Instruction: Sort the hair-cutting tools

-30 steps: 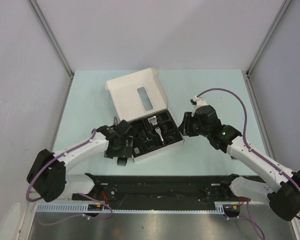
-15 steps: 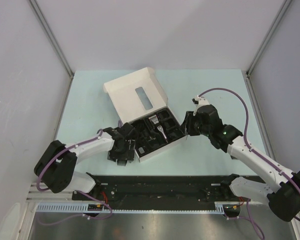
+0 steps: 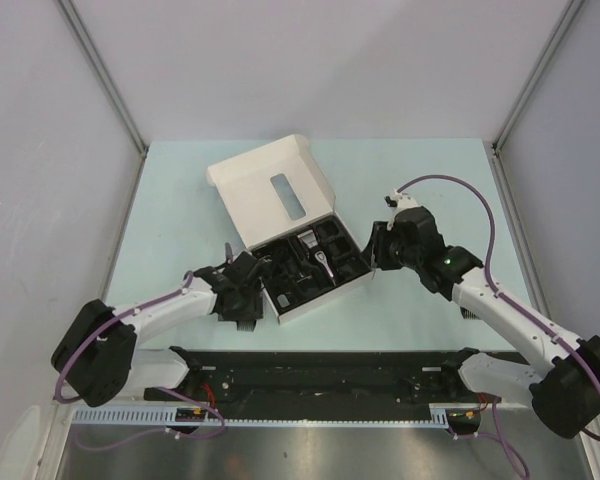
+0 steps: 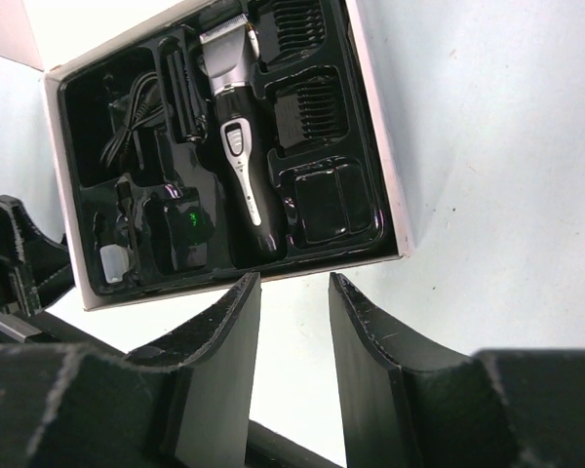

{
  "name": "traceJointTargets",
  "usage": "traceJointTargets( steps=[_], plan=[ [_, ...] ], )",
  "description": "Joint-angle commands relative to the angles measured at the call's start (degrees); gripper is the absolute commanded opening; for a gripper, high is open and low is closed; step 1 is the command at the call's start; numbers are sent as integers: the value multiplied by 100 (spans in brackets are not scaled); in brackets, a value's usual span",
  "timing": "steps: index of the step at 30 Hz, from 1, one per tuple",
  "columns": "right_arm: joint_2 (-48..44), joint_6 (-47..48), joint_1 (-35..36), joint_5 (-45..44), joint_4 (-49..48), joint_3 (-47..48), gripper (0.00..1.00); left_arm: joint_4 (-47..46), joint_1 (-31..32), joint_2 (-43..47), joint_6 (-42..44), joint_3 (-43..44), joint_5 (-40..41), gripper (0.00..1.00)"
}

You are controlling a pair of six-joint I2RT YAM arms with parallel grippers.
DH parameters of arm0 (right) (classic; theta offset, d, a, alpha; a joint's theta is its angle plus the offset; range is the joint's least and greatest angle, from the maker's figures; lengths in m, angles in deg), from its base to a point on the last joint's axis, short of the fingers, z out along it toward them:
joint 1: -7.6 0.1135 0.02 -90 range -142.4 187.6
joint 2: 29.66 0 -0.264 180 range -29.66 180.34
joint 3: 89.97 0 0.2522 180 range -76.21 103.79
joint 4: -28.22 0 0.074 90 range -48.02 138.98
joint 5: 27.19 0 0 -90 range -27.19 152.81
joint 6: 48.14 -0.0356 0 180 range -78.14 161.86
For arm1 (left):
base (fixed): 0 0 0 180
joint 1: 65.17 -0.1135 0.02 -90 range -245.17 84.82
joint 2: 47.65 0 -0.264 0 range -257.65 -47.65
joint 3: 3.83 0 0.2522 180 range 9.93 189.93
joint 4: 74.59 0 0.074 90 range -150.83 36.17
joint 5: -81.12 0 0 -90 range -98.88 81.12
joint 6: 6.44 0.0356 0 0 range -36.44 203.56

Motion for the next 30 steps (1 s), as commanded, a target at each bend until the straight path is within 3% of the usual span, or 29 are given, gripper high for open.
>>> traceJointTargets(
  steps=[1,7,14,24,30],
  plan=[
    [104,118,-56,100,-92,-10,40,-461,17,189,-325,-318,156,63],
    [157,127,-65,109,-110,-45,39,-601,17,180,-308,-494,15,58],
    [228,39,-196,-5,-101,-159,40,-628,17,250,-264,-530,-99,41],
    [1149,-313,-996,-31,-259,-344,42,-145,-18,540,-378,-196,-99,41],
    [1871,-208,-1067,-348,-680,-344,41,365,-167,917,-334,182,6,43]
  ],
)
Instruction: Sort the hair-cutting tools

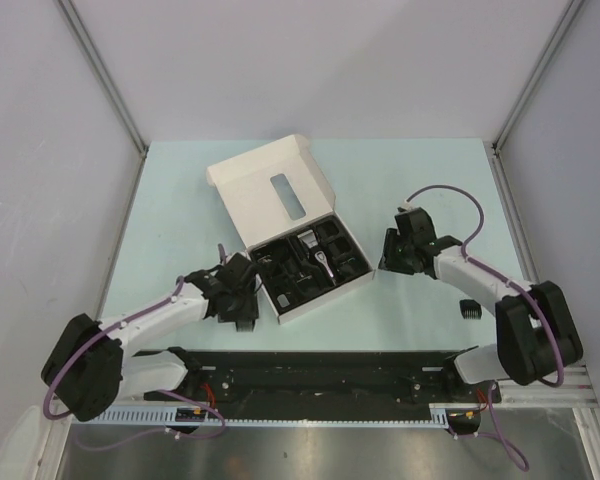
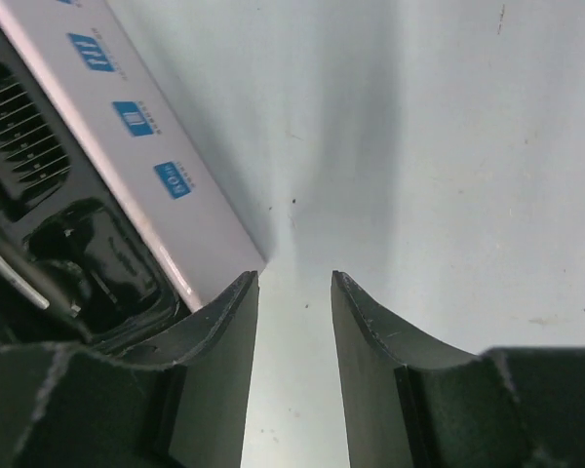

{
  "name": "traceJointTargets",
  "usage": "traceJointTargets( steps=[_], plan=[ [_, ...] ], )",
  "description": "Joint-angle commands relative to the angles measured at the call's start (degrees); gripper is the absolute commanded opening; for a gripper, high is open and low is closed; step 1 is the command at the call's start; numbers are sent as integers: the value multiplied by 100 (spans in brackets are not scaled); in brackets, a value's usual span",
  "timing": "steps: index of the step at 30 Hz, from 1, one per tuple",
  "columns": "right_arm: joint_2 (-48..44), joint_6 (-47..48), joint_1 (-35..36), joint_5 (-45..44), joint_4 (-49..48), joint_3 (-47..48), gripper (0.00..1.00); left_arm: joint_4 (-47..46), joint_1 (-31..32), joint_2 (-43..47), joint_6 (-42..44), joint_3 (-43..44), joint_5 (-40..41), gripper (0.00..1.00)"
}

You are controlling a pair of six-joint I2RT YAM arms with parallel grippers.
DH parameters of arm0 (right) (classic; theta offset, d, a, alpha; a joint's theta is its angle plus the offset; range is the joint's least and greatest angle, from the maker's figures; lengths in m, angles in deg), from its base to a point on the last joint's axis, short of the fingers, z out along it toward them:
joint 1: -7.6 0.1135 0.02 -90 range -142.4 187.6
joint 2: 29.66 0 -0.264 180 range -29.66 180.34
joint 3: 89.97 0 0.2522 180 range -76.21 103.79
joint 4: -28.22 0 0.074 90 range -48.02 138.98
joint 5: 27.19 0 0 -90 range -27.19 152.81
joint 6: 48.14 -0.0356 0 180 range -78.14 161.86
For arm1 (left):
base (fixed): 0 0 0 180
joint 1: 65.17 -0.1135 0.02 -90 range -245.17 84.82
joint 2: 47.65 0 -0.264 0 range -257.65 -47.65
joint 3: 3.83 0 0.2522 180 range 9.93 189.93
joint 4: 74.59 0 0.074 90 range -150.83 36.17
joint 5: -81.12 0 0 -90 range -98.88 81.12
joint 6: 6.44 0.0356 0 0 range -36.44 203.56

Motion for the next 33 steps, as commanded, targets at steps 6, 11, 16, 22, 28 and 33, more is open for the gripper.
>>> traceJointTargets(
  steps=[6,11,16,22,28,33],
  plan=[
    [739,108,116,-36,-858,1,40,1010,-221,653,-96,934,94,43],
    [845,-32,633,-221,-832,10,40,1424,-229,671,-105,1514,68,44],
    [670,-296,1302,-537,-796,-113,40,1591,-229,636,-105,1927,-3,45],
    [397,-201,2075,-414,-1095,-236,40,1609,-229,408,-61,2252,59,46],
    [414,-437,2226,-572,-999,-236,39,1539,-229,-348,-34,2726,374,47],
    [248,-560,2041,-906,-604,-254,38,1215,-229,-718,-104,2842,472,47]
  ],
)
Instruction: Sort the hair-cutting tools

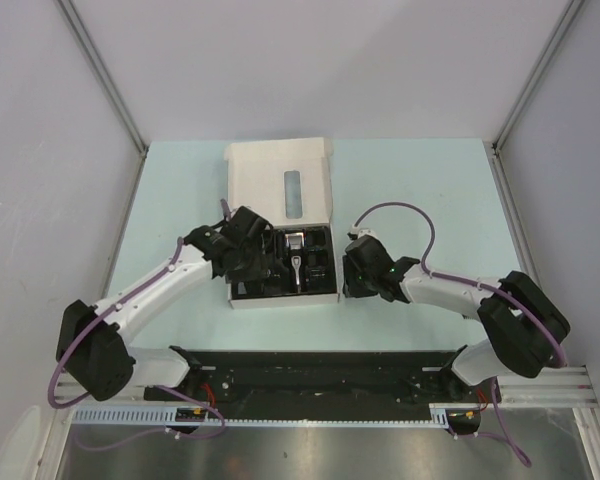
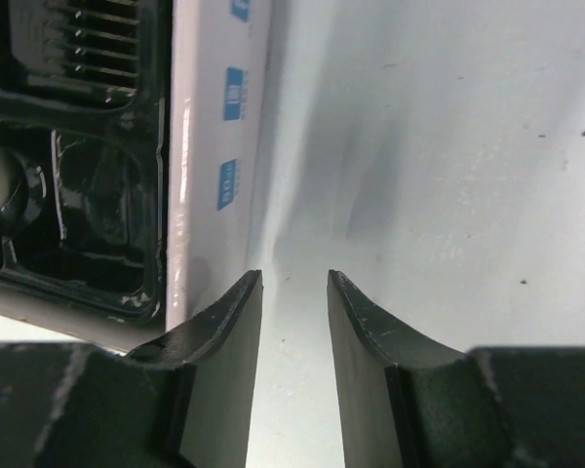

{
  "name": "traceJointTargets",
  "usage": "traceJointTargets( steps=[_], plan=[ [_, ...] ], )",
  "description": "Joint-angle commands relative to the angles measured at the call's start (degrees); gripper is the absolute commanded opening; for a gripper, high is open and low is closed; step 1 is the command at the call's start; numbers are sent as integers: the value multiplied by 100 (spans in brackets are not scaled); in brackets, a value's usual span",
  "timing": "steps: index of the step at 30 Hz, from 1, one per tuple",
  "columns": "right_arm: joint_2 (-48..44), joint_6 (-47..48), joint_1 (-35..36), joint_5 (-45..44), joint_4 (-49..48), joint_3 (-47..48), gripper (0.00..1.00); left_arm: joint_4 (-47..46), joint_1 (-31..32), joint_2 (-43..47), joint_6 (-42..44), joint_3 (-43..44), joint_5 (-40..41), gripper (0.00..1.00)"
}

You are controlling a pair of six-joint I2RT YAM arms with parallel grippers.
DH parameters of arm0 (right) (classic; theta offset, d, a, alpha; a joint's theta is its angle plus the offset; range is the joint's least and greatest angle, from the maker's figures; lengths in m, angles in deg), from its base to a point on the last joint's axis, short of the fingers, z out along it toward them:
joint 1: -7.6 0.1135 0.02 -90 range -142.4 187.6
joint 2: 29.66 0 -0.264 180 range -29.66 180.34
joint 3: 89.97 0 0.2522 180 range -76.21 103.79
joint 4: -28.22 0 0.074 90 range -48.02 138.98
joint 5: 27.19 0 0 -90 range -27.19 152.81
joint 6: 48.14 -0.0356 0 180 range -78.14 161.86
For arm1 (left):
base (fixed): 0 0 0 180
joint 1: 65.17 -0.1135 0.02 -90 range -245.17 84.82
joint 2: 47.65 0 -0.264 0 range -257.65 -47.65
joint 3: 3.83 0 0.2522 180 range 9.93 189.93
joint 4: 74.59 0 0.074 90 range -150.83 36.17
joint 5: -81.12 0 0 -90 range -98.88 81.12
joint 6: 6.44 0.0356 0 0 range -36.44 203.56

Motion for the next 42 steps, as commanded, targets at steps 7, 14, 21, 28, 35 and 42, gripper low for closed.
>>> traceJointTargets(
  steps=[7,14,21,28,35,42],
  plan=[
    [-639,-154,-593,-297,331,-145,39,-960,86,-450,-368,65,466,47],
    [-631,-92,-883,-182,401,-198,39,-1294,323,-1048,-535,118,801,46],
    [-657,-145,-962,-165,454,-268,38,-1575,411,-1023,-685,-128,941,45],
    [-675,-162,-980,-164,533,-330,38,-1866,569,-1127,-641,-356,1082,43],
    [-745,-180,-988,-182,568,-382,38,-1972,710,-1031,-702,-594,1231,43],
    [-877,-250,-988,-165,559,-549,38,-2007,921,-996,-746,-822,1521,46]
  ],
)
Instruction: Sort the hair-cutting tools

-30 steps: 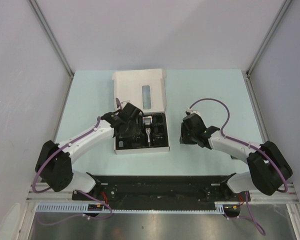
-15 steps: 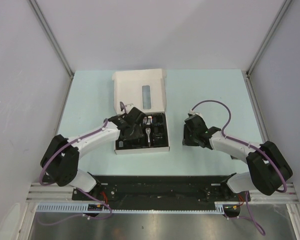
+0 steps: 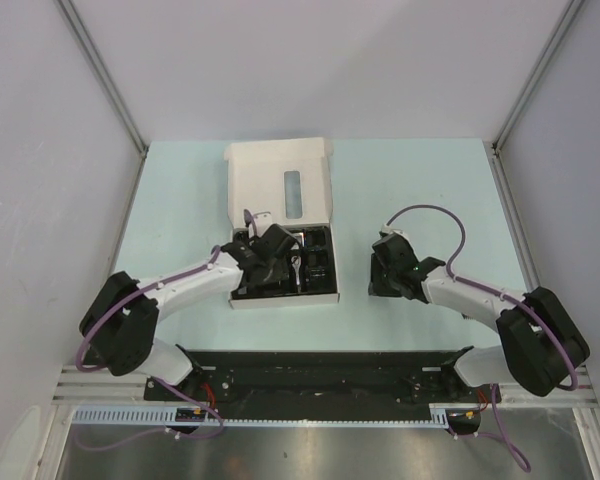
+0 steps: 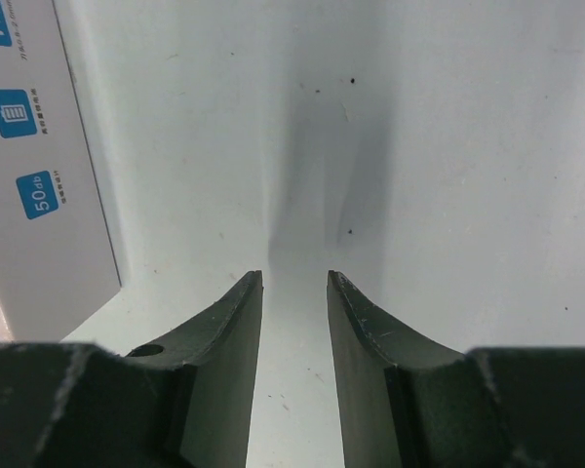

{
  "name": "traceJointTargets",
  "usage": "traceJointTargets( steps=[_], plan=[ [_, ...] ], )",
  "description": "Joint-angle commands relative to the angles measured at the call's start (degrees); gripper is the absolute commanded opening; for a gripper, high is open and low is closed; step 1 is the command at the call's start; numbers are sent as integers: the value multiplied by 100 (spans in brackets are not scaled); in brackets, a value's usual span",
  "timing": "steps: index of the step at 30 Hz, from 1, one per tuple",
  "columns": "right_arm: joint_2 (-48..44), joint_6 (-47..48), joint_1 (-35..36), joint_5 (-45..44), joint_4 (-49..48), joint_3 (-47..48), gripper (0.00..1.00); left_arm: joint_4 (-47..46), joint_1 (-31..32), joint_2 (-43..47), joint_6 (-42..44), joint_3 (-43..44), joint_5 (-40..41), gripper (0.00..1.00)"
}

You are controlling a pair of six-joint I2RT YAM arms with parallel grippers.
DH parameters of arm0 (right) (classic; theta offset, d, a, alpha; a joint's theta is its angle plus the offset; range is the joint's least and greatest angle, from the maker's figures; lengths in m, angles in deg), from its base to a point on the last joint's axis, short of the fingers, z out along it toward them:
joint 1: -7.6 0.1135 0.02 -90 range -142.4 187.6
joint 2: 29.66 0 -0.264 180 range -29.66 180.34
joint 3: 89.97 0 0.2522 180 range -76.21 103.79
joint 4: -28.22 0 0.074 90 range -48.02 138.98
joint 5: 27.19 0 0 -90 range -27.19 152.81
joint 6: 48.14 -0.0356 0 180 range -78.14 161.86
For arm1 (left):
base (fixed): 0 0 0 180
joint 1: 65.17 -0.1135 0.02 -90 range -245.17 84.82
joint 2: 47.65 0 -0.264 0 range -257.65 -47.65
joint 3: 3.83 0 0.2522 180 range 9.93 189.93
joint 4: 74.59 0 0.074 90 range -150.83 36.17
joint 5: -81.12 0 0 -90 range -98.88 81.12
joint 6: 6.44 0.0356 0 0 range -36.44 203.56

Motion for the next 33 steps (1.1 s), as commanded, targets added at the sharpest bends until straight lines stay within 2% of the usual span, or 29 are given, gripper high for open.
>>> traceJointTargets(
  steps=[1,7,22,28,33],
  plan=[
    [-210,-145,-18,-38,6,-88,38,48,182,71,-191,-215,306,46],
    [-316,-189,-18,-64,33,-159,38,48,375,132,-296,-355,455,51],
    [-360,-303,8,-82,-20,-229,38,57,420,616,-490,-655,297,74],
    [-325,-330,26,-64,-46,-229,38,74,420,826,-253,-383,385,73],
    [-351,-356,35,-90,-37,-238,38,101,411,994,-112,-242,359,54]
  ],
)
